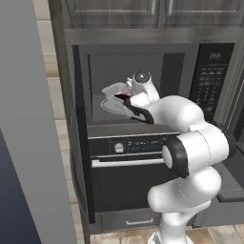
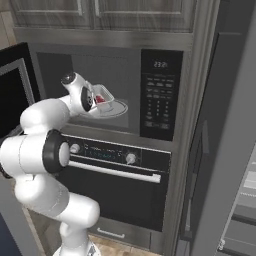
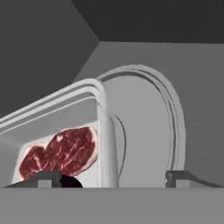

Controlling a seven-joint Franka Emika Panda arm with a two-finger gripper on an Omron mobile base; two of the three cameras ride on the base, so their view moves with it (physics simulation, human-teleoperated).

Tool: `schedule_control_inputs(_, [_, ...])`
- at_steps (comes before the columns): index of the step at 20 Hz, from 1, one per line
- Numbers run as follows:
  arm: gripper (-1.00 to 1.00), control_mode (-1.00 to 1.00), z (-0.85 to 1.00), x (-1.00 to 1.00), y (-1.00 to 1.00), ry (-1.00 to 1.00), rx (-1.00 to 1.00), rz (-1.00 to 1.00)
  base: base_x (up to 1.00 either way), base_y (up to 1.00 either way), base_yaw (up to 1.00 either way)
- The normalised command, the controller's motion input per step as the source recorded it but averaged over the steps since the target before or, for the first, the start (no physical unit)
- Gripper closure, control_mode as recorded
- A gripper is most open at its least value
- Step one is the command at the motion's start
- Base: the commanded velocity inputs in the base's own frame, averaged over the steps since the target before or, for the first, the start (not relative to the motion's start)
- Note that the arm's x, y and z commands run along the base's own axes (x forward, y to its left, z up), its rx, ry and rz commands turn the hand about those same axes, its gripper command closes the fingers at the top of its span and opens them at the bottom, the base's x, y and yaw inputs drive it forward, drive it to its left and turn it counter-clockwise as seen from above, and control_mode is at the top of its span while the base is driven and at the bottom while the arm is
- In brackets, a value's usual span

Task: Place the tupperware containing the steak and eggplant meal in the microwave. Close the microwave door and press the start button to reheat the meal.

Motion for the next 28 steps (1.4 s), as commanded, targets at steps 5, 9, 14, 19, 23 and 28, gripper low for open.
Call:
schedule_control_inputs(5, [-1.0, -1.0, 0.01, -0.81, -0.05, -0.1, 0.0, -0.01, 0.0, 0.0, 0.0])
schedule_control_inputs(9, [-1.0, -1.0, 0.23, -0.81, -0.06, -0.12, 0.0, -0.01, 0.0, 0.0, 0.0])
schedule_control_inputs(14, [-1.0, -1.0, 0.47, -0.98, 0.0, -0.19, 0.0, 0.01, 0.0, 0.0, 0.0])
schedule_control_inputs(19, [-1.0, -1.0, 0.69, -1.0, 0.0, -0.18, -0.02, 0.09, 0.0, 0.0, 0.0])
schedule_control_inputs(23, [-1.0, -1.0, 0.84, -1.0, 0.0, -0.09, -0.13, 0.2, 0.0, 0.0, 0.0])
schedule_control_inputs(28, [-1.0, -1.0, 0.86, -1.0, 0.09, 0.0, -0.36, 0.25, 0.0, 0.0, 0.0])
